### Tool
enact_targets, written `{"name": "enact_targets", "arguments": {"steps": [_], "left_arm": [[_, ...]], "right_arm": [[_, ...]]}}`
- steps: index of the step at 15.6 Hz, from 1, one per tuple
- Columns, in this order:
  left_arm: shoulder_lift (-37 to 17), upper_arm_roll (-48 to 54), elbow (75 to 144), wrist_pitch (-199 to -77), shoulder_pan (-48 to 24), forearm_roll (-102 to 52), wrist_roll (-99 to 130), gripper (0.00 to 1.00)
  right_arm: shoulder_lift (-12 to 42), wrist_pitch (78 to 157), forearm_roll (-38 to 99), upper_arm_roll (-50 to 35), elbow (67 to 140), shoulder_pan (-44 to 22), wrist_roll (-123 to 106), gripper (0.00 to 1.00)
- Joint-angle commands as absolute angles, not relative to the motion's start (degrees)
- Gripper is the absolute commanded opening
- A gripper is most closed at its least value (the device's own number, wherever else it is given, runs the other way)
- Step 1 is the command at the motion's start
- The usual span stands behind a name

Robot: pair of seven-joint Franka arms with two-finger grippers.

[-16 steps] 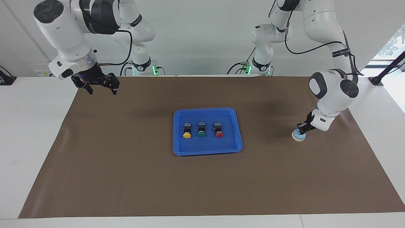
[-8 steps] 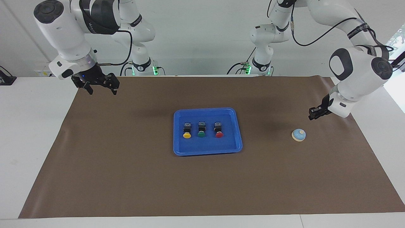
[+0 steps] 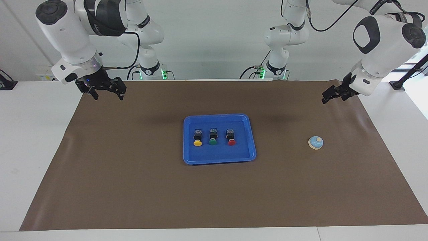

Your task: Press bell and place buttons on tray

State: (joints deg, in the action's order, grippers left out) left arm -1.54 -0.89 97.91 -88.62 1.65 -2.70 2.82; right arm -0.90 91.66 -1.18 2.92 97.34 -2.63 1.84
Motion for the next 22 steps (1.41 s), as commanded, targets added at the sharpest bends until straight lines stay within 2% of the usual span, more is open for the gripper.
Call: {"name": "enact_targets", "arguments": {"steps": [1,22], "left_arm": [[0.2,-1.2,99.3,-87.6,0.9,-1.9,2.7,1.00],[1.1,-1.1,98.6,-90.7,0.1,-1.5,1.1,1.00]], "right_arm": [[-1.5,90.9,-1.6,2.1,97.7,-1.7,2.4,1.00],[-1.5,90.9,-1.6,2.1,97.7,-1.7,2.4,1.00]]}}
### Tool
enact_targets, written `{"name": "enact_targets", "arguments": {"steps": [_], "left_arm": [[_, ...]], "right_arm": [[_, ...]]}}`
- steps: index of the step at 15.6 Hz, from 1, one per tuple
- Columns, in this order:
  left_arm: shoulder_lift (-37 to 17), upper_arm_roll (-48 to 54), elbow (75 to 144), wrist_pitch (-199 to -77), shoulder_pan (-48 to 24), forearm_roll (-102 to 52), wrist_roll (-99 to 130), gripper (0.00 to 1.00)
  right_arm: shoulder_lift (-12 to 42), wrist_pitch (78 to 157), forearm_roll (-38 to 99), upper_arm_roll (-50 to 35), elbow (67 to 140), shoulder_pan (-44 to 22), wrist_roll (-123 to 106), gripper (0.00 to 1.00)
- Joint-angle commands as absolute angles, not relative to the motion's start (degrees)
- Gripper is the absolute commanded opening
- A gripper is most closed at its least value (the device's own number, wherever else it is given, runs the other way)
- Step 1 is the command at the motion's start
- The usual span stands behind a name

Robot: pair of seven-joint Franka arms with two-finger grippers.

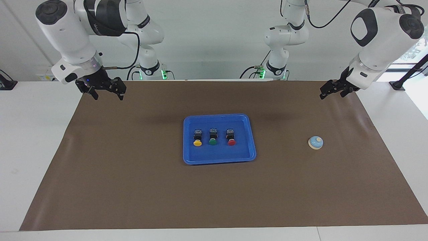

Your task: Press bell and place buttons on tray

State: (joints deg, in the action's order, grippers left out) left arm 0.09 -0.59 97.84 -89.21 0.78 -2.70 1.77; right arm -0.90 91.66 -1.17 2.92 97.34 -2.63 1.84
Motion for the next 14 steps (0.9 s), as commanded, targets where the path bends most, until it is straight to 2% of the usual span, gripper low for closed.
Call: {"name": "enact_targets", "arguments": {"steps": [1,14], "left_arm": [[1.1,-1.1,98.6,-91.1,0.2,-1.6,1.0,1.00],[1.0,-1.1,98.6,-91.7,0.1,-2.1,1.1,1.00]], "right_arm": [[-1.5,90.9,-1.6,2.1,97.7,-1.7,2.4,1.00],[-1.5,90.9,-1.6,2.1,97.7,-1.7,2.4,1.00]]}}
